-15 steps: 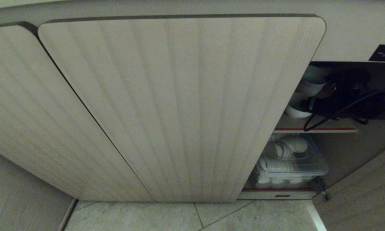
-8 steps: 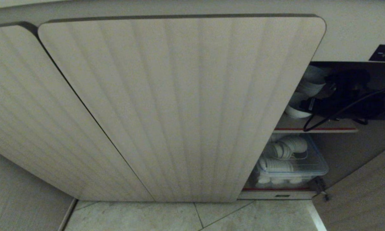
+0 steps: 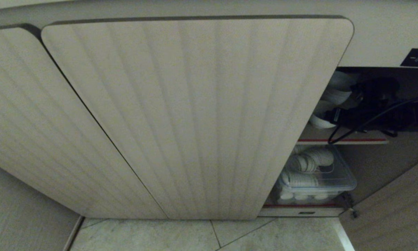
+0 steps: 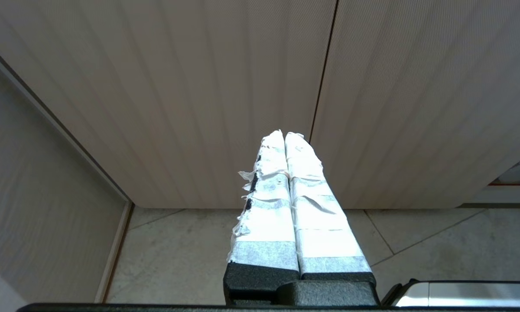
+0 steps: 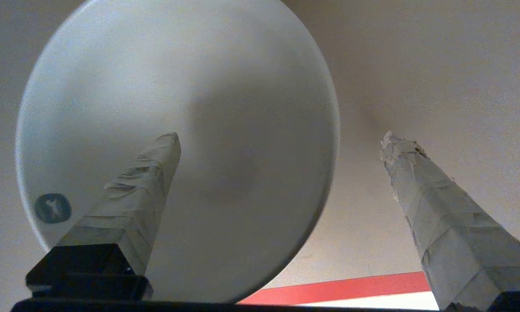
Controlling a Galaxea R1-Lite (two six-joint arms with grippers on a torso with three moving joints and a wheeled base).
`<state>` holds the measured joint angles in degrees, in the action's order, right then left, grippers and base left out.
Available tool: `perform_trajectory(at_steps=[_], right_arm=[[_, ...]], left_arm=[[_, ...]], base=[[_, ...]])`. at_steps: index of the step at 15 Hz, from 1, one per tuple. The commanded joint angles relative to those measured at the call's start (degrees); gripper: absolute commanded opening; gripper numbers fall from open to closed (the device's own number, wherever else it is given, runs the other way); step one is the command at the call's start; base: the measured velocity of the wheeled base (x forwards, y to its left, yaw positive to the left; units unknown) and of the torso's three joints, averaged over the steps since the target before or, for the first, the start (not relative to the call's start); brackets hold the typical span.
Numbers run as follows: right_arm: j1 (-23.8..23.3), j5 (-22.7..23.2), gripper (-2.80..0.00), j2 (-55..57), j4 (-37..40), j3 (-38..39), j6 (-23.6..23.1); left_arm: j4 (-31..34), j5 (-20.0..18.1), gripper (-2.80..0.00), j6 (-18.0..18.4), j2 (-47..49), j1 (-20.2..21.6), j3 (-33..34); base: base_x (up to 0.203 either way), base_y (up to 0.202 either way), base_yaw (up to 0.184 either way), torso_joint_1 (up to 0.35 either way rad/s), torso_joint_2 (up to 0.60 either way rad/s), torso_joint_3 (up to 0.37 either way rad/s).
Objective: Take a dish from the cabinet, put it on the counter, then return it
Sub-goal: Take the bowl from the cabinet
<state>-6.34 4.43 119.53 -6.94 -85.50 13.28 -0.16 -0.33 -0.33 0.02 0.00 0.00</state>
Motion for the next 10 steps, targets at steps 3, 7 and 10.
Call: perform_trajectory(at_steps=[3,7,10], right_arm=[[0.01,0.06,0.0,0.35,-0.18,-0.19,0.08],[0.01,0.06,0.0,0.44,-0.62,-0.28,0.08],[0.01,0.06,0.0,0.35,-0.71,-0.37,0.0]], left_arm=[[-0.02,-0.02,-2.8,-0.02,-0.02,0.0,0.0],[-0.02,-0.02,-2.8,-0.02,-0.02,0.0,0.0],[-0.02,-0.02,-2.8,-0.02,-0.02,0.0,0.0]], base=[[0.0,0.0,0.0,0.0,0.0,0.0],[0.0,0.0,0.0,0.0,0.0,0.0],[0.0,0.0,0.0,0.0,0.0,0.0]])
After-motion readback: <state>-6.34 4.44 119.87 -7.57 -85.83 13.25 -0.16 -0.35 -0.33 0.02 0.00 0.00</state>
